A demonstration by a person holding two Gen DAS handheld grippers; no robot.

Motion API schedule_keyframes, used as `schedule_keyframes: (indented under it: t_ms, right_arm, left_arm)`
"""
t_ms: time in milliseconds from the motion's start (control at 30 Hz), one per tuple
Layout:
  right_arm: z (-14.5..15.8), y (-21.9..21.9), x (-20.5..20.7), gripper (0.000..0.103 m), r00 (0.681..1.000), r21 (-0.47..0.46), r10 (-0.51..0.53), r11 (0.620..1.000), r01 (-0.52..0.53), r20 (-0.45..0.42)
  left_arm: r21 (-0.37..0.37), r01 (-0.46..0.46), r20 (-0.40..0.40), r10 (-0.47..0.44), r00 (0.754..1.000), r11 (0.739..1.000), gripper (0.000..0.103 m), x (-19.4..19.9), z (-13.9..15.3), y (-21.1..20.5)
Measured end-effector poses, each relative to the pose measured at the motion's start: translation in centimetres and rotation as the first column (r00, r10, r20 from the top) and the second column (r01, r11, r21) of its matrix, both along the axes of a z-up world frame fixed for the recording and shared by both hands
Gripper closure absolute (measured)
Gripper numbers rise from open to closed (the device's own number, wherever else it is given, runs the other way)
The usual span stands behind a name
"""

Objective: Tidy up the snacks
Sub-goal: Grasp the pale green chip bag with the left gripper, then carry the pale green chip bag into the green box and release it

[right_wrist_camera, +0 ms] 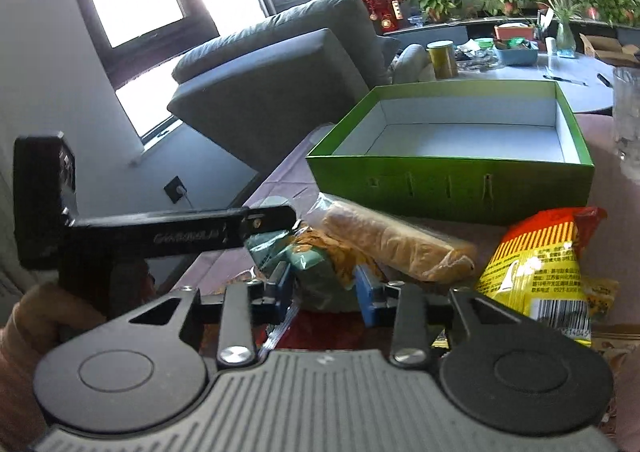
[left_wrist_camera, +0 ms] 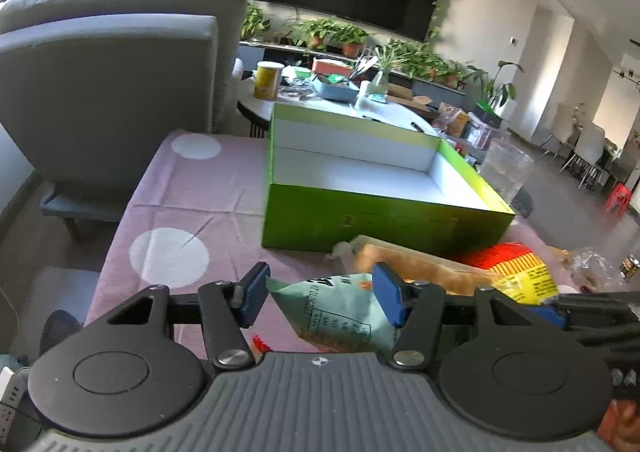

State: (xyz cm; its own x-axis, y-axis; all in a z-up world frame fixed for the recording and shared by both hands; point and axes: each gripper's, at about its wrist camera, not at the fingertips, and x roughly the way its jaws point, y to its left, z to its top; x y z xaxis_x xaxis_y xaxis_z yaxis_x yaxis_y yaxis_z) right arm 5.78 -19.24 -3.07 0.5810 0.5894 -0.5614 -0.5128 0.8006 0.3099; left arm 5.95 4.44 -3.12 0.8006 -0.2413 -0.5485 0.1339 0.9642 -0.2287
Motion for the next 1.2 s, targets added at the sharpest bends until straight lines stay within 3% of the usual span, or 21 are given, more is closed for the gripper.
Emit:
schedule_keyframes:
  t_ms: [300, 667, 1000, 1200]
  right_arm:
    - [0.6, -0.7, -0.1, 0.023, 0.999, 0.028, -0.047, 0.999, 0.047, 0.002]
    - [3.4, -2.1, -0.5, 0.023, 0.996, 0.115, -0.074, 0.991, 0.067, 0.055]
    - [5.2, -2.9, 2.9, 0.023, 0.985, 0.179, -0.136, 0.977, 0.117, 0.102]
    - [5.4, -3.3, 5.7, 0.023, 0.983, 0.219, -0.163, 0.966, 0.140, 0.090]
  left_arm:
    - [-0.066, 0.025, -0.003, -0.026, 1.000, 0.997, 0.049, -2.1, 1.2, 0.0]
    - [-0.113, 0.062, 0.087, -0.052, 0.995, 0.992, 0.043, -3.3, 5.4, -1.1]
    - [-0.043, 0.063, 0.156, -0.056, 0.986, 0.997, 0.042, 0.9, 8.9, -3.0]
    - [-0.020, 0.058, 0.166, -0.054, 0.985, 0.998, 0.041, 4.3, 9.5, -3.6]
